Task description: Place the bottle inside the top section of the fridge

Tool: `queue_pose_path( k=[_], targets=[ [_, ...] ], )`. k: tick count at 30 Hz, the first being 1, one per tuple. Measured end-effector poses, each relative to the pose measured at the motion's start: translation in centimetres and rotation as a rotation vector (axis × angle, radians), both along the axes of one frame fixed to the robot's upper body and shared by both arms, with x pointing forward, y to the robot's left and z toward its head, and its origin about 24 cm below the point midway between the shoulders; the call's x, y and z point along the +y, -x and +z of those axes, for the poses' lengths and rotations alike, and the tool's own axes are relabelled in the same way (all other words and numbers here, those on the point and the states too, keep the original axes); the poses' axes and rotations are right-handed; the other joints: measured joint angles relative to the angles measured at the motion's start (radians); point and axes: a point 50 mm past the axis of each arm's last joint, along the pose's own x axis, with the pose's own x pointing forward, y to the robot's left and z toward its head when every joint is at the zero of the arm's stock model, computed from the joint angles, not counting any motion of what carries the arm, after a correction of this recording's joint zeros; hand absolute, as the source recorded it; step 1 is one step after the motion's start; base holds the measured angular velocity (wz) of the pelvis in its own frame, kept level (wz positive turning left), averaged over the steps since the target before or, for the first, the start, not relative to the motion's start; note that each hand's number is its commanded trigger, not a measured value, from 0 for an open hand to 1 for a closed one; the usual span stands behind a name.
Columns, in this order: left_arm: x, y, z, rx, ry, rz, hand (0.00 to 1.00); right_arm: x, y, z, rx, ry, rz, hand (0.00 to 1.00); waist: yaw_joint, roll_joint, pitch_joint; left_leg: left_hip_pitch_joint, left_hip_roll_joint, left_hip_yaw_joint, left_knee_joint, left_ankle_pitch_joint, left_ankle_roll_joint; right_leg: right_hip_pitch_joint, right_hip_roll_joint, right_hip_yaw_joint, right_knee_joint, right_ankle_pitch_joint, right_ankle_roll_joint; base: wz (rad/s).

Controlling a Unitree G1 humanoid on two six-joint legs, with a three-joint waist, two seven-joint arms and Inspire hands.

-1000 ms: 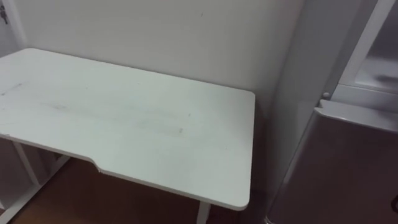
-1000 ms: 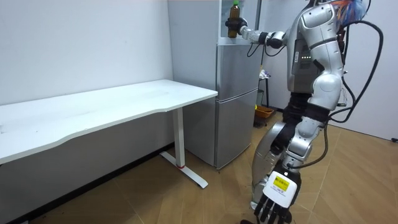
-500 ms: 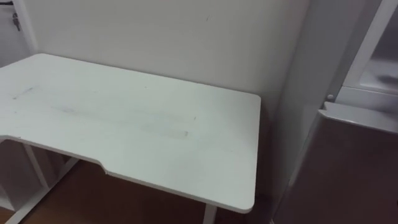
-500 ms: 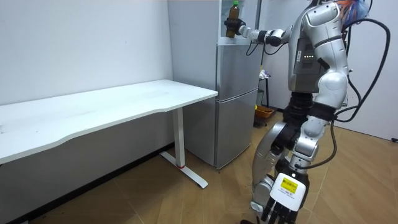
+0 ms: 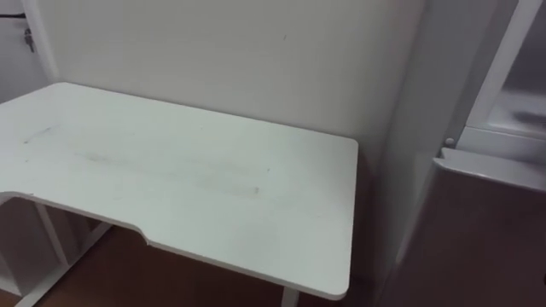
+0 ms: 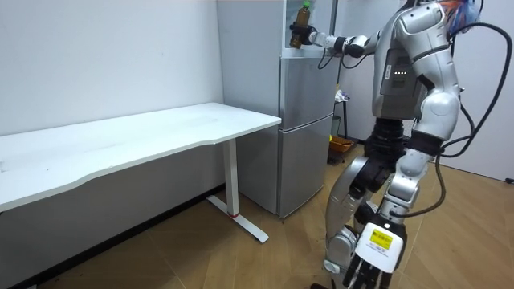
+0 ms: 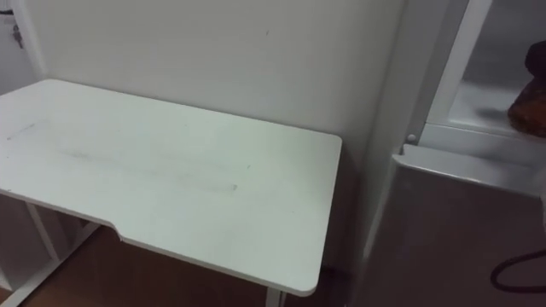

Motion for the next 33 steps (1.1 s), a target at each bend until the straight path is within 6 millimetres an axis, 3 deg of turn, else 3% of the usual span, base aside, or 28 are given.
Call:
queue_pose_path(
  k=[1, 9, 11, 13, 15, 19, 26, 33],
  targets=[
    [0.0, 0.2, 0.1, 0.003, -0.002, 0.004, 0.0, -0.3, 0.1, -0.1, 0.001, -0.01, -0.004, 0.0, 0.009, -0.003, 0.0001, -0.001, 0.0, -0.005, 0.001, 0.0, -0.001, 0.0, 0.0, -0.004, 0.001, -0.003, -0.001, 0.19],
    [0.1, 1.0, 0.1, 0.03, -0.005, 0.021, 0.0, -0.6, 0.0, -1.1, 0.04, -0.048, 0.046, 0.0, 0.044, 0.006, 0.0056, -0.001, -0.008, -0.037, 0.011, 0.0, -0.004, 0.02, -0.001, -0.028, -0.001, -0.01, 0.0, 0.13],
    [0.2, 1.3, 0.1, 0.038, -0.006, 0.024, 0.0, -0.6, 0.0, -1.1, 0.04, -0.037, 0.049, 0.0, 0.054, 0.011, 0.003, -0.001, -0.009, -0.038, 0.01, 0.0, -0.003, 0.021, -0.002, -0.028, -0.002, -0.01, 0.001, 0.0],
    [0.2, 1.7, 0.2, 0.051, -0.006, 0.034, 0.0, -0.6, 0.0, -1.1, 0.051, -0.018, 0.049, 0.0, 0.061, 0.015, -0.0048, 0.004, -0.012, -0.038, 0.007, 0.0, -0.003, 0.025, -0.004, -0.028, -0.001, -0.011, 0.003, 0.0],
    [0.3, 1.9, 0.2, 0.052, -0.005, 0.04, 0.0, -0.7, 0.0, -1.1, 0.059, -0.003, 0.052, 0.0, 0.064, 0.019, -0.0034, 0.012, -0.012, -0.038, 0.004, 0.0, -0.003, 0.031, -0.004, -0.028, -0.001, -0.011, 0.003, 0.0],
    [0.6, 2.1, 0.3, 0.05, -0.003, 0.062, 0.0, -0.6, -0.1, -1.3, 0.076, 0.023, 0.074, 0.0, 0.063, 0.017, -0.0081, 0.021, -0.012, -0.038, -0.002, 0.001, -0.004, 0.037, -0.006, -0.03, -0.001, -0.016, 0.003, 0.0],
    [0.9, 2.0, 0.5, 0.03, -0.006, 0.077, 0.0, -0.9, 0.0, -1.4, 0.08, 0.009, 0.104, 0.0, 0.055, -0.002, -0.009, 0.021, -0.013, -0.039, -0.005, 0.001, -0.005, 0.037, -0.006, -0.04, -0.002, -0.017, 0.003, 0.0],
    [1.1, 1.8, 0.6, 0.021, 0.019, 0.081, 0.0, -1.6, 0.2, -2.3, 0.109, 0.003, 0.12, 0.0, 0.046, -0.027, 0.0029, 0.032, -0.013, -0.039, -0.008, 0.001, -0.005, 0.043, -0.006, -0.039, -0.004, -0.017, 0.003, 0.0]
  ],
)
